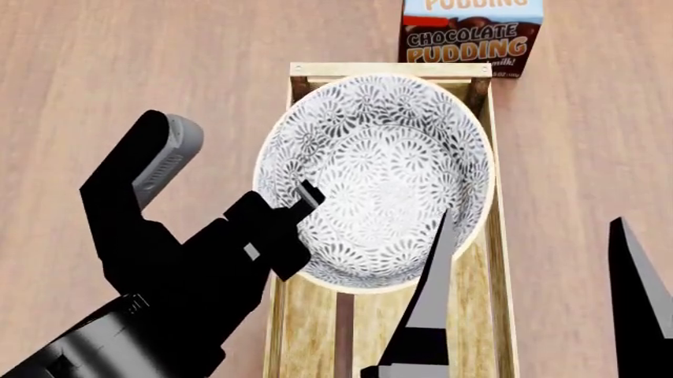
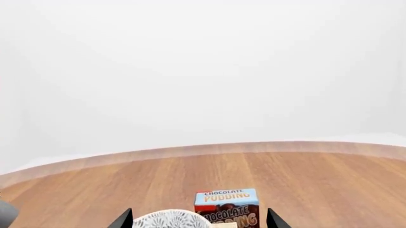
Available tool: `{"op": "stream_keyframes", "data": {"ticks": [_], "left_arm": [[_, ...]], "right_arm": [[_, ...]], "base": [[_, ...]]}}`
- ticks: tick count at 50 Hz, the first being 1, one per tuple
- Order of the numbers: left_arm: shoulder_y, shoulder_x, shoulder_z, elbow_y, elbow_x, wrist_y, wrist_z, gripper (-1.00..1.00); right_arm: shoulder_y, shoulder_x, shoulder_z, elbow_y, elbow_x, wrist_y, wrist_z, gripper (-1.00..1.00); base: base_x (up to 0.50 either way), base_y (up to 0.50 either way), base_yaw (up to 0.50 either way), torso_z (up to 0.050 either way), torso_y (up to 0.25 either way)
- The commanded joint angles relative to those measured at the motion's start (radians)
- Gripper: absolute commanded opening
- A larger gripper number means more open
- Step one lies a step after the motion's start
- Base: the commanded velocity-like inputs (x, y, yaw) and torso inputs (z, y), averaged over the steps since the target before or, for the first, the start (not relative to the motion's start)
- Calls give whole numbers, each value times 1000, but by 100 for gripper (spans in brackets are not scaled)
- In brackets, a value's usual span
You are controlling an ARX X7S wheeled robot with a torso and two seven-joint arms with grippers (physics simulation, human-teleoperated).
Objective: Pick up the bowl on the left and put it in the tray.
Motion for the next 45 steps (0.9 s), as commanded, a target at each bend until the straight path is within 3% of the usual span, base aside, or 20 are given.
{"op": "stream_keyframes", "data": {"ticks": [1,45], "left_arm": [[31,27,22,10,26,92,67,-100],[55,13,151,-81,46,246,118,-100]], "right_arm": [[2,-18,18,-4,-20,-5,-25,100],[5,-4,10,2,-18,-28,-22,100]], "base": [[0,0,0,0,0],[0,0,0,0,0]]}}
